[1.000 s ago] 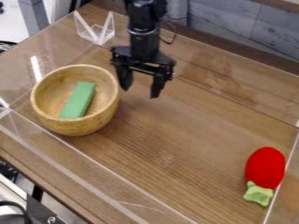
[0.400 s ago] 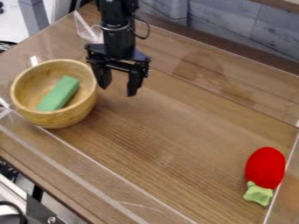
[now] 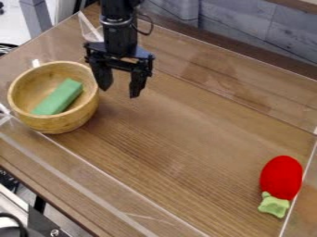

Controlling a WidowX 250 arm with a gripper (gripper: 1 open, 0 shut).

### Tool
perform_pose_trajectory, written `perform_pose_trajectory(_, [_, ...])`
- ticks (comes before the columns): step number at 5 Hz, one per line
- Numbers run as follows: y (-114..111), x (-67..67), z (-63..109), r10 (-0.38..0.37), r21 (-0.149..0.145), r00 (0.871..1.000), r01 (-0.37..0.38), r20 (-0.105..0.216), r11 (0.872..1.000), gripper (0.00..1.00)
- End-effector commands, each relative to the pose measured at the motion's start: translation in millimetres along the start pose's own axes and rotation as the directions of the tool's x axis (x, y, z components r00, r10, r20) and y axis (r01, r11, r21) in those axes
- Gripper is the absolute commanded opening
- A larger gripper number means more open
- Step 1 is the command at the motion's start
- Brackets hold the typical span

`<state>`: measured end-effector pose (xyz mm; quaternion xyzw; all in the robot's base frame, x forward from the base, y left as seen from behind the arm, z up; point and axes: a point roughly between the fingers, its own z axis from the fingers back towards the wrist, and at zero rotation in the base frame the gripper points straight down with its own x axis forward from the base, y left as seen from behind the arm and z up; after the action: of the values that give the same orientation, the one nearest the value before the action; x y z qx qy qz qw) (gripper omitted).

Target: Put the green stick in the brown bowl

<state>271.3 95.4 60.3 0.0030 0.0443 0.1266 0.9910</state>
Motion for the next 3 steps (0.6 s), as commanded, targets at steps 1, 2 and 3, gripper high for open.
perform_pose_trajectory(1, [14.7, 4.8, 16.1, 0.063, 0.009, 0.996, -0.064, 0.059, 0.998, 1.00])
perform_pose_trajectory(2, [16.2, 4.1, 9.9, 0.090, 0.009, 0.995, -0.091, 0.045, 0.996, 1.00])
perform_pose_trajectory(3, [17.5, 3.4, 4.0, 0.117, 0.009, 0.993, -0.118, 0.032, 0.993, 1.00])
